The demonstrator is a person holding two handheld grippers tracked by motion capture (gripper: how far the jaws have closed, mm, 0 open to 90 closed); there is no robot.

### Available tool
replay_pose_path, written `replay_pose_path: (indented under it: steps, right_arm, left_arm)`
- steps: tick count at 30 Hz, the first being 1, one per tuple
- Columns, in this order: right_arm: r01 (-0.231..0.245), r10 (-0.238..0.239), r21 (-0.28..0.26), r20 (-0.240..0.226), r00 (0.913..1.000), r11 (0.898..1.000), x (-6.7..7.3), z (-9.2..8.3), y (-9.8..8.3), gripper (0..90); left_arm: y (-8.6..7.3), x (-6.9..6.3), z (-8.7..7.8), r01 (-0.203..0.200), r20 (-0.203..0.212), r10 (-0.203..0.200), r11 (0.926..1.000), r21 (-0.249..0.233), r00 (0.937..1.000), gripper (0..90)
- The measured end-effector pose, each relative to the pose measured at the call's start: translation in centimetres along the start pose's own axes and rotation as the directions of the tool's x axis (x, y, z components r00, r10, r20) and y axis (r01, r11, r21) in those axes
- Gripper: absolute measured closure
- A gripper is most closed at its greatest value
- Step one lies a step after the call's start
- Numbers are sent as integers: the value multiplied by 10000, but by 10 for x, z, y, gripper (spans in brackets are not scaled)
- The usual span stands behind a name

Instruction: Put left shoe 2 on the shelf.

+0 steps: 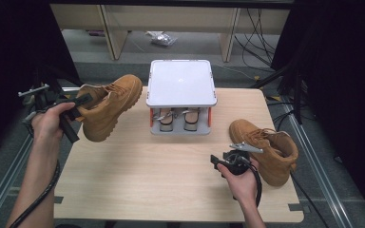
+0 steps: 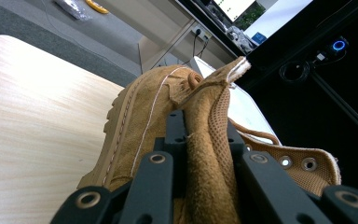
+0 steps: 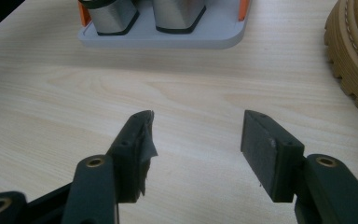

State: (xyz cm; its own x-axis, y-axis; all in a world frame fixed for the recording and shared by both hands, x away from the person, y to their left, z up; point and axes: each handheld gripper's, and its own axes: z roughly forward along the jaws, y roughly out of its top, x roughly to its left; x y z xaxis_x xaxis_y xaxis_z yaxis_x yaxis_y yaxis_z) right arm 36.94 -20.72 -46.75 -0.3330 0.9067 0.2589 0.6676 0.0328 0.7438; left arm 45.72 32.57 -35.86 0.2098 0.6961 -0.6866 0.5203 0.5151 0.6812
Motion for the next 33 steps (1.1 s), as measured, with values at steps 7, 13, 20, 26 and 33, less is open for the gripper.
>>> replay_pose_path:
  steps: [7, 13, 20, 26, 33]
  right_arm:
    - [-83, 83, 61, 37, 10000, 9999, 0, 0, 0, 446]
    - [-86, 86, 59, 53, 9999, 9999, 0, 0, 0, 446]
    - [-101, 101, 62, 54, 9999, 9999, 0, 0, -1, 446]
    - [-78, 78, 57, 92, 9999, 10000, -1, 0, 0, 446]
    - [-107, 106, 48, 95, 9999, 9999, -2, 0, -1, 445]
  left_arm:
    - [4, -2, 3, 29, -14, -29, 9999, -98, 10000, 791]
    - [7, -6, 5, 332, 83, -330, 9993, -174, 9994, 791]
    - [13, -10, 7, 151, 79, -149, 9995, -275, 9999, 789]
    - [18, -13, 9, 246, 125, -243, 9992, -302, 9996, 788]
    - [23, -17, 13, 239, 126, -234, 9990, -383, 9996, 787]
